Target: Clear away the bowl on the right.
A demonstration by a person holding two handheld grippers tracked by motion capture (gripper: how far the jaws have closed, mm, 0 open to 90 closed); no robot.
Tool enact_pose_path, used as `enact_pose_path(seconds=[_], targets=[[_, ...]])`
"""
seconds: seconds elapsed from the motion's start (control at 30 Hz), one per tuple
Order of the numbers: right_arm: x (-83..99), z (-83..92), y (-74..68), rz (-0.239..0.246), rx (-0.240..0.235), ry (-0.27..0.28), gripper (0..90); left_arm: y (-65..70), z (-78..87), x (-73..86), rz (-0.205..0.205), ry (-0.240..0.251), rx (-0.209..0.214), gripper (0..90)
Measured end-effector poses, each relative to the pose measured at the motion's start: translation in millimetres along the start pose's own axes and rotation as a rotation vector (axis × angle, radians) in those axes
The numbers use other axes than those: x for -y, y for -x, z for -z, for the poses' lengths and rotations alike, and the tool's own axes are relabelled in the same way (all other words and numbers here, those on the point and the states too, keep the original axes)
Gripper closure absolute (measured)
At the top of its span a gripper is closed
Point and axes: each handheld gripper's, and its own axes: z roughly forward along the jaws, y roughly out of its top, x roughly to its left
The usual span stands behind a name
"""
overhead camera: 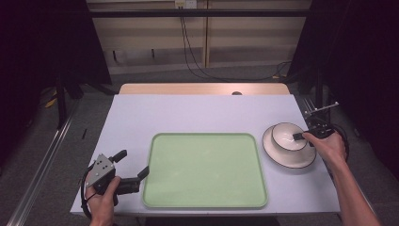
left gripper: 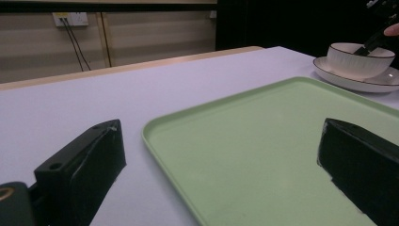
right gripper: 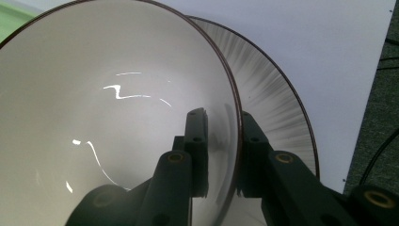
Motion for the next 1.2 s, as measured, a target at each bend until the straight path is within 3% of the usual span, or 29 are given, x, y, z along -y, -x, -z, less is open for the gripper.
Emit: enact_pose_path(seconds=[0.1,0.33,0.97,1.2], targets=[[0.4,0.4,0.3,-0.024,-0.020,0.002,80.8,-0.2,0.4,0.0,0.001,-0.001,-0.002,1.4],[0.2,0.0,-1.1,-0.031,-0.054,0.019,83.7,0.3,2.2,0.1,0.004,0.002,-0.004,1.4],[3.2,0.6,2.8,-0.078,-0.077,0.035,83.7,-1.0,2.5,-0.4,0.003,0.008,-0.004,1.4],[3.9,3.2,3.4,-0.072,-0.080,0.062,83.5,-1.5,2.9,-0.3,0.001,0.008,-0.005,1.4]])
